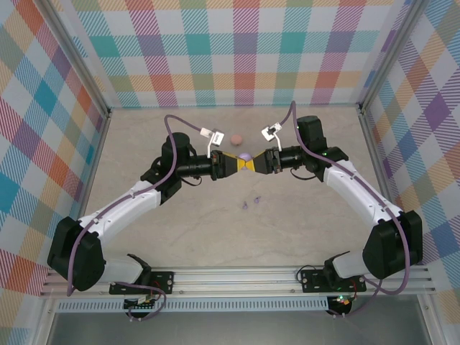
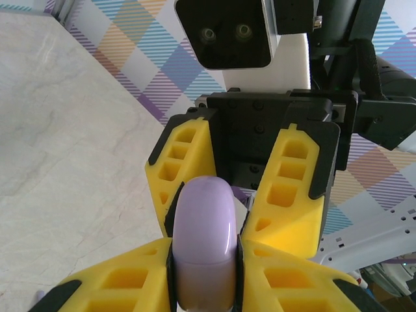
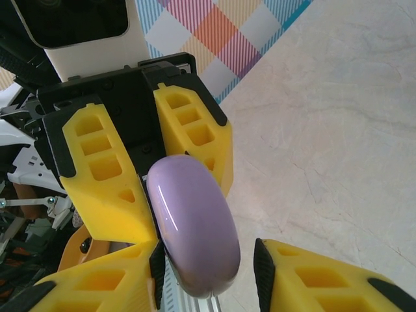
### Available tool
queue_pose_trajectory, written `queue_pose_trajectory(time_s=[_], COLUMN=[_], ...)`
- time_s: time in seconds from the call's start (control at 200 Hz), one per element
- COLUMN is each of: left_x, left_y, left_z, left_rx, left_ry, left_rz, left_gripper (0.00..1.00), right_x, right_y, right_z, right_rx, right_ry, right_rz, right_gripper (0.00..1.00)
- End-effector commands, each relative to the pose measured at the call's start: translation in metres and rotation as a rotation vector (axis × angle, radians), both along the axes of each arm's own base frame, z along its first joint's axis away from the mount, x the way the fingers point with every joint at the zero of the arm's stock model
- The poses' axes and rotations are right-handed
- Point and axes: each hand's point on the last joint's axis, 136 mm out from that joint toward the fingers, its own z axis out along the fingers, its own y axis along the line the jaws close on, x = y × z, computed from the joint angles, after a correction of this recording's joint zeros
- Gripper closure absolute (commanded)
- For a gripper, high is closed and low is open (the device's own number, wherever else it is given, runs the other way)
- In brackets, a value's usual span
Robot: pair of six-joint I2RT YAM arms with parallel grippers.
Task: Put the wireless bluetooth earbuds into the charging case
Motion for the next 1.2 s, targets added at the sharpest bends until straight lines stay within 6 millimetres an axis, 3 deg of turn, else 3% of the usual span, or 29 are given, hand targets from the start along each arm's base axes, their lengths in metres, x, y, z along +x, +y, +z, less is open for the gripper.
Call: queue_pose_trajectory(time_s=[0.0,0.94,1.195], left_x=[-0.006,-0.005,-0.006], left_y=[-0.006,-0.003,-0.003], left_z=[0.015,0.004,0.007], left_rx=[-0.021,0.022,0.016], left_ry=[-0.042,-0.030,-0.035], left_rz=[-0.038,-0.022,-0.025], left_gripper=[0.73,0.73,0.73], right_x=[-0.003,-0.001,-0.003], right_y=[0.004,-0.001,0.000], right_z=[0.012,0.020,0.017], right_rx=[0.029,0.012,0.014], right_ry=[-0.051,-0.098,-0.084], right_rz=[0.036,-0.011,0.002], right_gripper=[0.59,0.49,0.52])
